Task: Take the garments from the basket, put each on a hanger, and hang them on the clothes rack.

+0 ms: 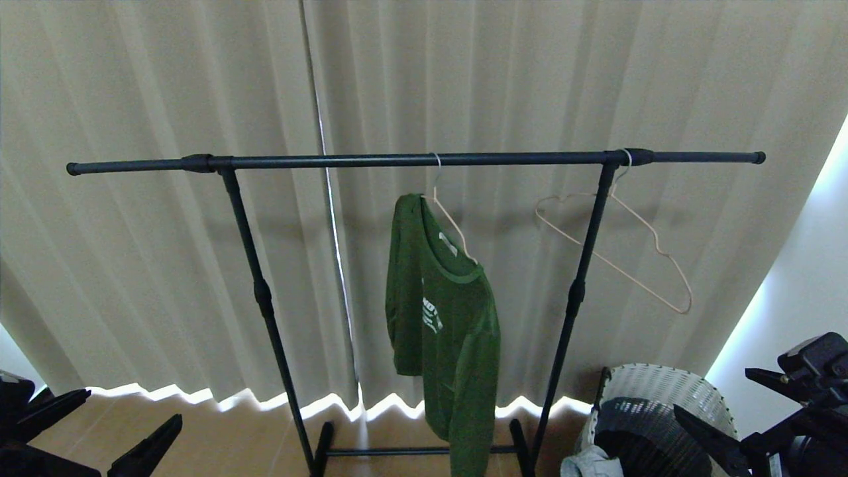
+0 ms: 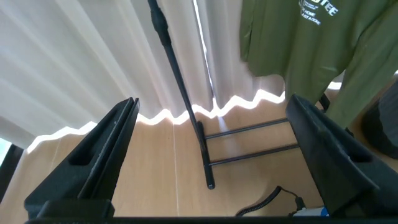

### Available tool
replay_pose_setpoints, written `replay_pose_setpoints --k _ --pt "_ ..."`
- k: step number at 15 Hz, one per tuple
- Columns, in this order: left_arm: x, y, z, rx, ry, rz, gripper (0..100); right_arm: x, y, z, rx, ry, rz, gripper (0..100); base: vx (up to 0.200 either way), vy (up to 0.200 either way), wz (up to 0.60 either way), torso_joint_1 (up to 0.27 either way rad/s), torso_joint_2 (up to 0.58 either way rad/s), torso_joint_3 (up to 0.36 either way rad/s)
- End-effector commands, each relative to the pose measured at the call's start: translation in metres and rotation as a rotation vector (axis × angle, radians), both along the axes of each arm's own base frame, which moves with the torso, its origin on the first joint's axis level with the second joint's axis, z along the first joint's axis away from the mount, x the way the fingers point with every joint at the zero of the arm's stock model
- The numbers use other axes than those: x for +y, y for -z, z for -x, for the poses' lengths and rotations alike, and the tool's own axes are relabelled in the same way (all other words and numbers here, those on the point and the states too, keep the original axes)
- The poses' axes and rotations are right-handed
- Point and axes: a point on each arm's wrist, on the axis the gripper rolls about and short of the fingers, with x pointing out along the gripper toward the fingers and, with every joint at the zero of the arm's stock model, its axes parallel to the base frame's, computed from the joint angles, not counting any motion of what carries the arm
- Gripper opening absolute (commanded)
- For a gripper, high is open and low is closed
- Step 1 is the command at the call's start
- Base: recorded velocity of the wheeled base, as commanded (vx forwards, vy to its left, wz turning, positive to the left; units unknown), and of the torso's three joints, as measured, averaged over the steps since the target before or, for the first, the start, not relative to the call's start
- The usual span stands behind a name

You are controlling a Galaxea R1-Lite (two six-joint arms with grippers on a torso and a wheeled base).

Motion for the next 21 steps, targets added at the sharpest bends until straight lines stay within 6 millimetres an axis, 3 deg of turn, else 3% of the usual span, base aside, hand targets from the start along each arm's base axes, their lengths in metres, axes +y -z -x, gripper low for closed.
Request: replay_pose_setpoints --k 1,13,21 --pt "-0.0005 0.0019 -0.0001 0.011 0.006 -0.006 100 -0.0001 0.0013 0.0007 0.004 -0.002 0.001 100 0.000 0.000 0.00 0.000 0.00 0.000" --pt "-0.0009 0.0031 -0.0011 0.021 0.009 -0.008 100 -0.0007 0.0009 0.0015 -0.001 0.005 0.003 100 0.000 0.000 0.00 0.000 0.00 0.000" --pt "-0.0014 -0.0035 -0.0032 -0.004 0.009 -0.001 100 -0.0007 0.0014 0.0012 0.003 0.006 0.006 100 0.000 0.000 0.00 -0.182 0.45 0.259"
